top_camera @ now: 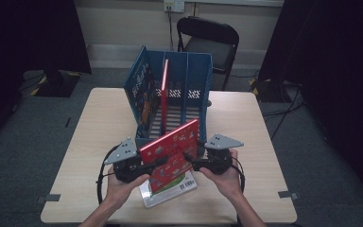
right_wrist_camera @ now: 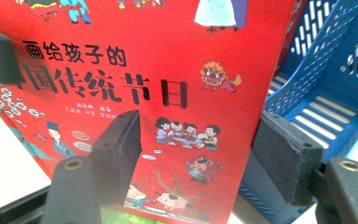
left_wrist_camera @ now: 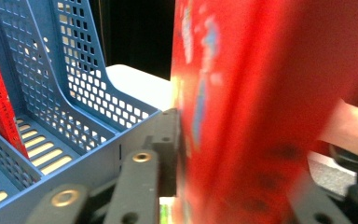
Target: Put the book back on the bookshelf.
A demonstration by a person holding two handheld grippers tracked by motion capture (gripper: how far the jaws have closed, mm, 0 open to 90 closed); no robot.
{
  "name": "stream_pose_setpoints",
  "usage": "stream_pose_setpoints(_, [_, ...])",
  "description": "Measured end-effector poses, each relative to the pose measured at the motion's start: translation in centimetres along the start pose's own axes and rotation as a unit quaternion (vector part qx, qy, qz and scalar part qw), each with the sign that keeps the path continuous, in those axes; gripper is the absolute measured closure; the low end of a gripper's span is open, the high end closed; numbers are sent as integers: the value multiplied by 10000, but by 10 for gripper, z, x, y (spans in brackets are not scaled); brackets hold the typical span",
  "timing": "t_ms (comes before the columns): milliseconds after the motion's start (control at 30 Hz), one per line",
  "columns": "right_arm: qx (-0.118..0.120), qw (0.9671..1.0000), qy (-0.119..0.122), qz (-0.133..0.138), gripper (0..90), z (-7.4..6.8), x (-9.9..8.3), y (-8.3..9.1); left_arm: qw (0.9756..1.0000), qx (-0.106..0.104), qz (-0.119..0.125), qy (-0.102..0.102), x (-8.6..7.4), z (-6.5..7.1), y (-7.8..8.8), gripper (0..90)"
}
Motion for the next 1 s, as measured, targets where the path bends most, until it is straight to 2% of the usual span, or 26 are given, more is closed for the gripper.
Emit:
stream_pose_setpoints(167, [158, 9998, -76, 30, 253, 0, -2, -1, 9998, -146, 117, 9, 7, 3, 7, 643])
stream_pose_setpoints(233, [171, 9998, -59, 46, 250, 1, -1, 0, 9995, -279, 136, 25, 8, 6, 7, 681])
stream_pose_setpoints(267, [209, 9997, -75, 51, 210, 1, 0, 0, 9995, -296, 143, 15, 9, 8, 6, 691])
stream_pose_setpoints(333, [375, 9992, -117, 61, 186, 0, 1, 1, 9996, -274, 88, -42, 9, 12, 5, 668])
stream_pose_setpoints(533, [360, 9993, -10, 88, 174, -4, -3, 8, 9984, -556, 56, -46, 11, 19, 3, 637])
stream_pose_setpoints(633, [336, 9994, 34, 109, 185, -5, -4, 11, 9982, -581, 122, -33, 19, 19, 7, 574])
stream_pose_setpoints(700, [331, 9994, 28, 111, 190, -4, -4, 11, 9981, -587, 150, -117, 25, 19, 10, 551])
stream_pose_setpoints(900, [309, 9994, 41, 118, 190, -4, -3, 11, 9984, -379, 338, -232, 43, 18, 24, 427])
stream_pose_setpoints(1000, [299, 9995, 47, 109, 190, -5, -3, 11, 9980, -365, 472, -215, 51, 15, 32, 417])
Point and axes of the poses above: each handheld gripper's, and its own axes: y roughly backward along the jaws, x roughly out of its top, z roughly to its right, the point moved 5 cm from there along -y, roughly forward along the jaws, and after that the axes turned 4 degrees about -y, right-handed, at the moved point
